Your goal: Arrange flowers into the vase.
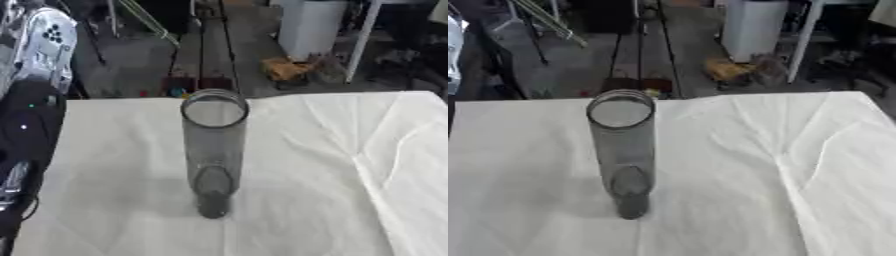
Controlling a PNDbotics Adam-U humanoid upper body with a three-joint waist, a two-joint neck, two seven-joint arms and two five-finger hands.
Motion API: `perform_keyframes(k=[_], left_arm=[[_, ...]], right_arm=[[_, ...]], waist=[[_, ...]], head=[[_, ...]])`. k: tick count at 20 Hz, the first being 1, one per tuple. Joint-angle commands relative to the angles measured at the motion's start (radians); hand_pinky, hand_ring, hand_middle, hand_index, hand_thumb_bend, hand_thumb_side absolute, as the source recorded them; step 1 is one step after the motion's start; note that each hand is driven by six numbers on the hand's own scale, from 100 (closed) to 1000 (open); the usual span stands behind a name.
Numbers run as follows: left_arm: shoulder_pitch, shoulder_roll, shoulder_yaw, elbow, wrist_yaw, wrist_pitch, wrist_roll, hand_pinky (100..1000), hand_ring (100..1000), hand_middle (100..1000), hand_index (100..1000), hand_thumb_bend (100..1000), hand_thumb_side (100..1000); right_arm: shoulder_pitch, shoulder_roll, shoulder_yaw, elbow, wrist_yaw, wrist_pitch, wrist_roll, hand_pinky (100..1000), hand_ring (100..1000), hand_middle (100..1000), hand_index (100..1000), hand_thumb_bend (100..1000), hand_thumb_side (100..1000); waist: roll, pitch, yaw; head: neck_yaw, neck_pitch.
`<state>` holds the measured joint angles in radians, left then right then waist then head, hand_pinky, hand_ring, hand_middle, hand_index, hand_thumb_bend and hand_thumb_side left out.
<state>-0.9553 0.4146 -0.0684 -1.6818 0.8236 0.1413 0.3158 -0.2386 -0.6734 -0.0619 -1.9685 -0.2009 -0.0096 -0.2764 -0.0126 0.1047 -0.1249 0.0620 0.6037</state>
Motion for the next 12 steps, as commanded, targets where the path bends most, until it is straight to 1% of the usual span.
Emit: perform_keyframes(k=[1,6,12], left_arm=[[-0.012,0.009,-0.010,-0.033,0.061,0.037,-0.039,100,100,100,100,1000,215],[0.009,-0.011,-0.015,-0.078,0.106,0.098,-0.059,100,100,100,100,1000,225],[0.020,-0.028,-0.032,-0.075,0.108,0.132,-0.061,100,100,100,100,1000,228]], right_arm=[[-0.009,-0.020,-0.010,-0.001,-0.005,0.000,-0.001,670,718,731,838,100,693],[-0.008,-0.019,-0.011,0.001,-0.004,-0.001,-0.002,670,718,731,839,100,693],[-0.012,-0.019,-0.009,0.000,-0.004,-0.001,0.000,670,718,731,839,100,693]], waist=[[0.001,-0.016,0.002],[0.001,-0.016,0.005],[0.002,-0.014,0.001]], head=[[-0.004,-0.003],[-0.008,-0.002],[-0.008,-0.007]])
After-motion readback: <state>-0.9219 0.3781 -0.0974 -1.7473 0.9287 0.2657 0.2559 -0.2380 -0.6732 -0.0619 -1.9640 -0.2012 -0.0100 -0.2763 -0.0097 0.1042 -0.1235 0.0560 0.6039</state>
